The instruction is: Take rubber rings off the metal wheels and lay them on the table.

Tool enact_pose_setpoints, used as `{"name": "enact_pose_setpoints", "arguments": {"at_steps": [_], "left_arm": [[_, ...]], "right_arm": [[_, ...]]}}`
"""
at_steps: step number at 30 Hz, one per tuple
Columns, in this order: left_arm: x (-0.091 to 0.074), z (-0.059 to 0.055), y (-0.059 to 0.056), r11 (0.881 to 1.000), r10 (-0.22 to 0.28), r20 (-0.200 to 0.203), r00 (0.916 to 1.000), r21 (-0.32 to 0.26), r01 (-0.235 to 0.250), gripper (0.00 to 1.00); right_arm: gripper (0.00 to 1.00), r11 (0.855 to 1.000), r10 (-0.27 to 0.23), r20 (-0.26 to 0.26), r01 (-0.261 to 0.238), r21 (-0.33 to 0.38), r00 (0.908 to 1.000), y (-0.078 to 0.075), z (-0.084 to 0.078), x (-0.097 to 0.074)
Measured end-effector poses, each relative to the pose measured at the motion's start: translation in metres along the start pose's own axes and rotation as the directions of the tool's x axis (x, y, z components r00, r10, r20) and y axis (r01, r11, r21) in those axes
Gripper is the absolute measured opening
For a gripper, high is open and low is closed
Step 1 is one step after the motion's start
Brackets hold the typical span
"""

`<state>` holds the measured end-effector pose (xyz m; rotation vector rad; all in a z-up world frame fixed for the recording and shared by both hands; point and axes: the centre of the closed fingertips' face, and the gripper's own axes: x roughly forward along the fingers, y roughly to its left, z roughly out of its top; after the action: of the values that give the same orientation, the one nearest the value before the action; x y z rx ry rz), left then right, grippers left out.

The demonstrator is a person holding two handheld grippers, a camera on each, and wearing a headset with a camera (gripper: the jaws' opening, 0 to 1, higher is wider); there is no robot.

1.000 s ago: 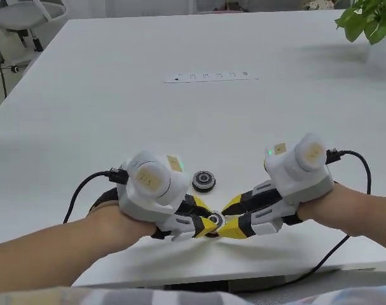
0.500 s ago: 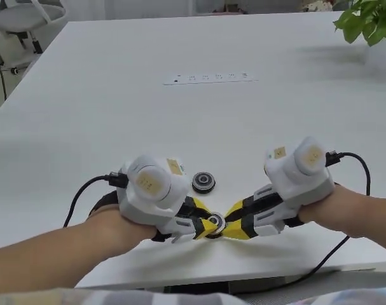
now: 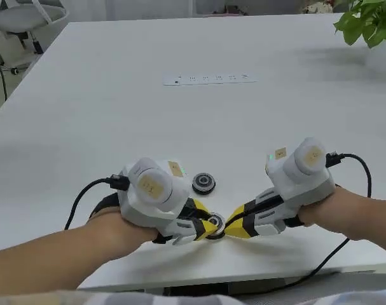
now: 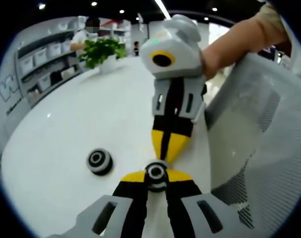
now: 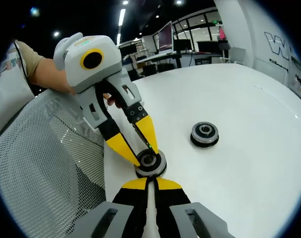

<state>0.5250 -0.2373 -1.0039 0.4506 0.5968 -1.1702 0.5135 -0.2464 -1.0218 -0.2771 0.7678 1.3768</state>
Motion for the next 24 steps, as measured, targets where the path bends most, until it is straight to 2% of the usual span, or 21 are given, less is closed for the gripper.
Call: {"name": "enact_pose_setpoints", "arguments": {"at_steps": [5, 6, 12, 17, 22, 24], "left_arm": [[0.000, 0.000, 0.000, 1.000, 0.002, -0.003, 1.0000, 0.009, -0.002, 0.13], [0.000, 0.000, 0.000, 1.000, 0.003, -0.003, 1.0000, 0.011, -0.003, 0.13], [0.000, 0.000, 0.000, 1.000, 0.004, -0.004, 1.0000, 0.014, -0.004, 0.13], [0.000, 0.000, 0.000, 1.000, 0.005, -0.005, 1.0000, 0.015, -0.005, 0.13], [0.000, 0.000, 0.000, 1.000, 0.009, -0.006, 0.9999, 0.012, -0.009, 0.13], [0.000, 0.000, 0.000, 1.000, 0.011, -0.008, 0.9999, 0.014, -0.011, 0.13]], "right_arm": [[0.00, 0.998, 0.005, 0.013, -0.006, 0.056, 0.9999, -0.002, 0.001, -0.001], [0.00, 0.995, 0.009, 0.028, -0.012, 0.099, 0.9996, -0.002, 0.002, -0.002], [0.00, 0.980, 0.024, 0.056, -0.034, 0.197, 0.9982, -0.002, 0.002, -0.005], [0.00, 0.955, 0.034, 0.086, -0.058, 0.290, 0.9957, -0.003, 0.003, -0.007], [0.00, 0.936, 0.035, 0.107, -0.070, 0.345, 0.9937, 0.000, 0.005, -0.008], [0.00, 0.913, 0.032, 0.165, -0.097, 0.397, 0.9857, 0.001, 0.015, -0.011]]}}
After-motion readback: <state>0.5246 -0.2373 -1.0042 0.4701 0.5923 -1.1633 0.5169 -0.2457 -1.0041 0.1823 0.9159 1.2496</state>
